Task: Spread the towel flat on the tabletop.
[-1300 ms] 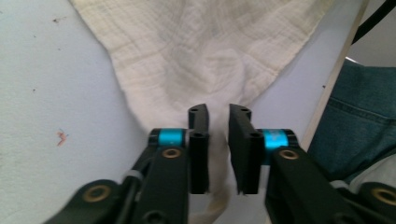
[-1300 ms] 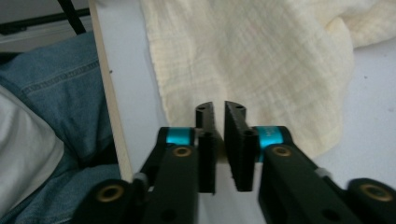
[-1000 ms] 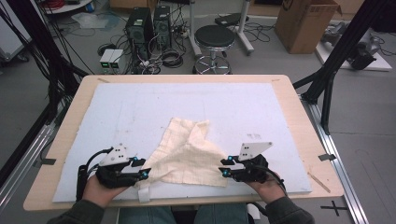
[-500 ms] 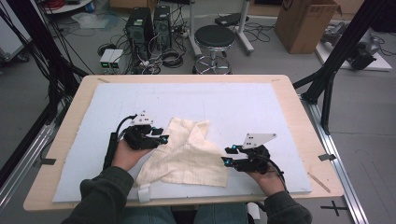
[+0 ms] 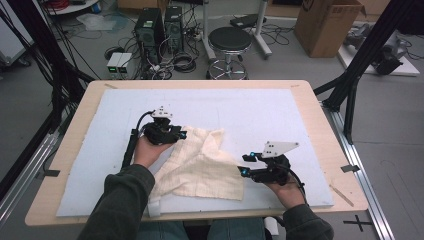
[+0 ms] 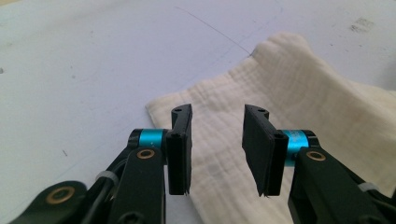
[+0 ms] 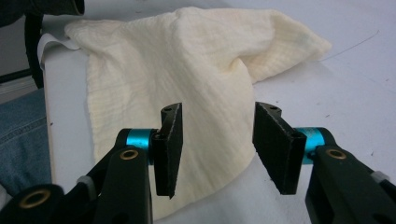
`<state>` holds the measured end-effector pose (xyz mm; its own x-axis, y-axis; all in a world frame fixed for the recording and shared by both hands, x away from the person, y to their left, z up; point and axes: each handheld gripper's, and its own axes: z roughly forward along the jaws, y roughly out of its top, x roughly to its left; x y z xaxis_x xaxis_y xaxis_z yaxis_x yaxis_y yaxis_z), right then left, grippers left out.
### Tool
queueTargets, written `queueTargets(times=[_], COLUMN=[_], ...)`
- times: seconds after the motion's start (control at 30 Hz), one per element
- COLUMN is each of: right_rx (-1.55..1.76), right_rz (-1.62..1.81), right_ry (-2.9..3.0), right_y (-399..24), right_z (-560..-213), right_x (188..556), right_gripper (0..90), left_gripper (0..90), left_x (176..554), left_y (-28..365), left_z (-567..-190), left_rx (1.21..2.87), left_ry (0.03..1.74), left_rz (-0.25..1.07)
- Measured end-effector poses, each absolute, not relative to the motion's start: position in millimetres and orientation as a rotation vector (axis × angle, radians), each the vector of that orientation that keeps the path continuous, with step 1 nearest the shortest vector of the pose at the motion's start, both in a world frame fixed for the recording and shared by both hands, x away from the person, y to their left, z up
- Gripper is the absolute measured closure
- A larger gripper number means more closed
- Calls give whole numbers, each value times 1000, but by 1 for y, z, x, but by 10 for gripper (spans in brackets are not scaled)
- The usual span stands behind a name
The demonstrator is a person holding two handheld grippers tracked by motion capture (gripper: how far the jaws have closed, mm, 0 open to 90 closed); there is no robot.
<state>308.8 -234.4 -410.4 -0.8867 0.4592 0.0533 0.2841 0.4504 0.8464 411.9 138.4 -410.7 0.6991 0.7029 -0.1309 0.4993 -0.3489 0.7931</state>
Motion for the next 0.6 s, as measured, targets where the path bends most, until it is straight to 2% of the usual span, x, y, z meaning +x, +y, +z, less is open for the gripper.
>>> queueTargets(times=[0.47, 0.6], right_rx=[651, 654], right_rz=[1436, 1432], right_ry=[2493, 2486], right_y=[-238, -238], right_z=[-410, -411], right_x=[311, 311], right_gripper=[508, 503], left_gripper=[640, 706], left_x=[428, 426], left_y=[125, 122], left_z=[-438, -438], left_rx=[2099, 2126], left_ry=[996, 993], left_rz=[300, 356])
